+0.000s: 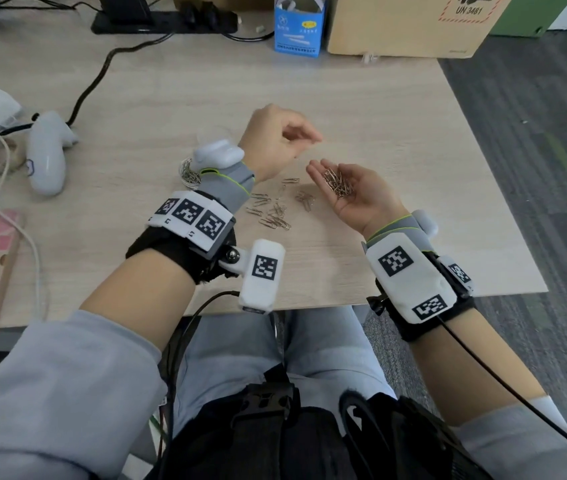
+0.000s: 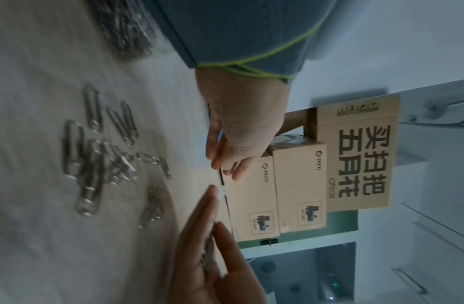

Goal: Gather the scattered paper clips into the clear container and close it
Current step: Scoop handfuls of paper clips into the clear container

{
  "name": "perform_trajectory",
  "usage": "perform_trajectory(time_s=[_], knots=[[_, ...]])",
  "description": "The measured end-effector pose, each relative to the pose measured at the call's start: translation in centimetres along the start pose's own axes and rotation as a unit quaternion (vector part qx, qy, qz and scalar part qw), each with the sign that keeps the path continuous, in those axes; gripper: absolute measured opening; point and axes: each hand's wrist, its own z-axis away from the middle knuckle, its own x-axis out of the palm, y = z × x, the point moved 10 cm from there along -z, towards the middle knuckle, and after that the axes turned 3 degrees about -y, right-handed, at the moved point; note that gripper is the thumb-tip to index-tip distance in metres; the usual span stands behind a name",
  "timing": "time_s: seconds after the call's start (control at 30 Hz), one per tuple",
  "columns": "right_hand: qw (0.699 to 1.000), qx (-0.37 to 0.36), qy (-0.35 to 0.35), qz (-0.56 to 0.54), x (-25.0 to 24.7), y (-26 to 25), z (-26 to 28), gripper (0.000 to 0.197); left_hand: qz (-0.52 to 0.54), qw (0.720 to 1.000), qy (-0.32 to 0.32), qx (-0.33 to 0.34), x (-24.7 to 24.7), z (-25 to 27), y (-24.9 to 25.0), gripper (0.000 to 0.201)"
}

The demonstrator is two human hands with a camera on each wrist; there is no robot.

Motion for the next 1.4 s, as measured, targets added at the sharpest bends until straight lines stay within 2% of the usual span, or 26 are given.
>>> perform_trajectory(time_s=[0.03,0.1,0.17,0.23,0.27,0.47,0.53,0.57,0.63,0.7,0.73,0.77,0.9,1.03,1.17,1.3,1.4], knots=[[1.000,-0.008,0.005,-0.003,-0.3,-0.2,0.2,0.027,-0.023,0.999,0.003,-0.022,-0.2,0.2,-1.0,0.018],[1.000,-0.020,0.011,-0.011,-0.7,-0.5,0.5,0.027,-0.072,0.993,-0.064,-0.062,1.4,0.9,-2.7,0.025],[1.000,-0.020,0.015,-0.015,-1.0,-0.5,0.7,0.027,-0.123,0.982,-0.132,-0.060,3.6,1.7,-3.2,0.040],[0.999,-0.023,0.017,-0.015,-1.3,-0.5,0.9,0.028,-0.175,0.971,-0.155,-0.047,5.0,2.3,-3.1,0.056],[0.999,-0.024,0.015,-0.015,-1.4,-0.5,1.0,0.027,-0.188,0.968,-0.160,-0.048,5.4,2.4,-3.1,0.055],[0.999,-0.026,0.018,-0.019,-1.5,0.0,1.4,0.026,-0.183,0.972,-0.142,-0.030,3.7,3.5,-3.4,0.017],[0.999,-0.025,0.017,-0.017,-1.3,0.3,1.5,0.024,-0.166,0.977,-0.130,-0.035,2.7,4.2,-3.8,0.019],[0.999,-0.025,0.016,-0.016,-1.1,0.5,1.6,0.024,-0.152,0.980,-0.123,-0.035,2.2,4.5,-3.8,0.029],[1.000,-0.025,0.014,-0.012,-0.8,0.8,1.6,0.024,-0.142,0.982,-0.115,-0.046,1.5,5.1,-4.0,0.061],[0.999,-0.026,0.013,-0.012,-0.7,0.9,1.6,0.024,-0.184,0.971,-0.136,-0.063,1.7,5.7,-4.5,0.093],[0.999,-0.027,0.014,-0.011,-0.6,1.0,1.6,0.023,-0.211,0.963,-0.149,-0.070,1.8,6.0,-4.8,0.100],[0.999,-0.027,0.014,-0.010,-0.6,1.0,1.6,0.023,-0.225,0.958,-0.160,-0.076,2.0,6.1,-5.1,0.100],[1.000,-0.028,0.013,-0.002,-0.7,1.2,1.7,0.023,-0.191,0.969,-0.133,-0.080,1.8,5.8,-4.9,0.053],[0.999,-0.029,0.014,-0.003,-0.9,1.2,1.8,0.023,-0.182,0.975,-0.111,-0.060,1.8,5.5,-4.5,0.027],[0.999,-0.031,0.020,-0.004,-1.3,1.0,1.8,0.025,-0.196,0.971,-0.129,-0.052,2.5,4.8,-4.2,0.016],[0.999,-0.033,0.024,0.003,-1.4,0.7,1.5,0.025,-0.211,0.965,-0.146,-0.057,2.9,4.0,-4.4,0.016],[0.999,-0.034,0.029,0.008,-1.4,0.5,1.1,0.026,-0.185,0.971,-0.140,-0.056,2.4,3.5,-4.4,0.017]])
